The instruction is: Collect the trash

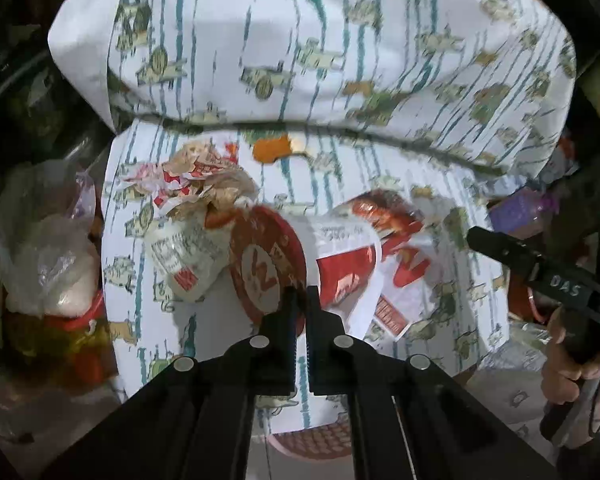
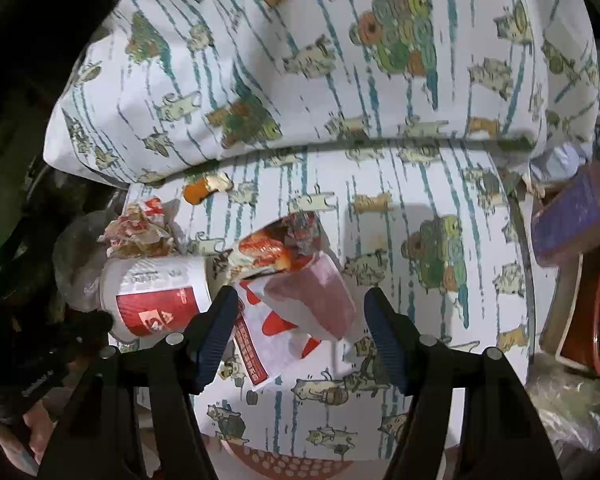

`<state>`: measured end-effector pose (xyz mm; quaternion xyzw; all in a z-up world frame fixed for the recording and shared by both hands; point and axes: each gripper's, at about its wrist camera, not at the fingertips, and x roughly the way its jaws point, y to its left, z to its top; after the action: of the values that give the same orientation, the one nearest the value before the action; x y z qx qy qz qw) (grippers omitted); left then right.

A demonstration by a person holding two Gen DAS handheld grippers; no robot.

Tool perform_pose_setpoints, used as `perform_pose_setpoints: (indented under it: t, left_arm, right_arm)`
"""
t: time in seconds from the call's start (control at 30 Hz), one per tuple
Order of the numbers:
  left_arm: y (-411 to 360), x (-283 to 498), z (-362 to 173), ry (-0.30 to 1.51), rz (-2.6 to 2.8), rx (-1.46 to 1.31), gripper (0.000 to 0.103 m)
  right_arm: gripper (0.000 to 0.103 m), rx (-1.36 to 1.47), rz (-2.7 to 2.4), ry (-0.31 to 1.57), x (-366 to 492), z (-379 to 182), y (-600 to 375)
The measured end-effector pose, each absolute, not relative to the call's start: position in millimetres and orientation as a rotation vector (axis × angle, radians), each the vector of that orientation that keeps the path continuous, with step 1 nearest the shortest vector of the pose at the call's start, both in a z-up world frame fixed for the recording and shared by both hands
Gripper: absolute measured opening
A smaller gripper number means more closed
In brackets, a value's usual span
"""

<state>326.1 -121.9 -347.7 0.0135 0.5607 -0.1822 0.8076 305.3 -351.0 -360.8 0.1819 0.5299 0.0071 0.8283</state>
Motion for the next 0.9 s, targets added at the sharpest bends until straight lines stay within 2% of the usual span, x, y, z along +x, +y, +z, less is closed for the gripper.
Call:
perform_pose_setpoints:
  t: [0.23, 0.43, 0.73, 0.9]
  left_arm:
    - [-114, 322, -313, 1.054, -0.430, 0.031, 0.004]
    - [-110, 324, -306, 1.027, -0.444, 0.036, 0.003]
    - [-117, 316, -297, 1.017, -0.576, -0.021, 0.003]
    - [-119, 312, -291, 1.028, -0.661, -0.082, 0.003]
  right_arm:
    - [0.064, 0.199, 0.155, 1.006, 299, -332, -321]
    - [0.082, 0.055, 0.330, 0.926, 285, -321, -281]
    - [0.083, -0.095, 0.403, 0.926, 279, -332, -247]
    - [0.089, -0.141, 0.401, 0.913, 277, -336, -238]
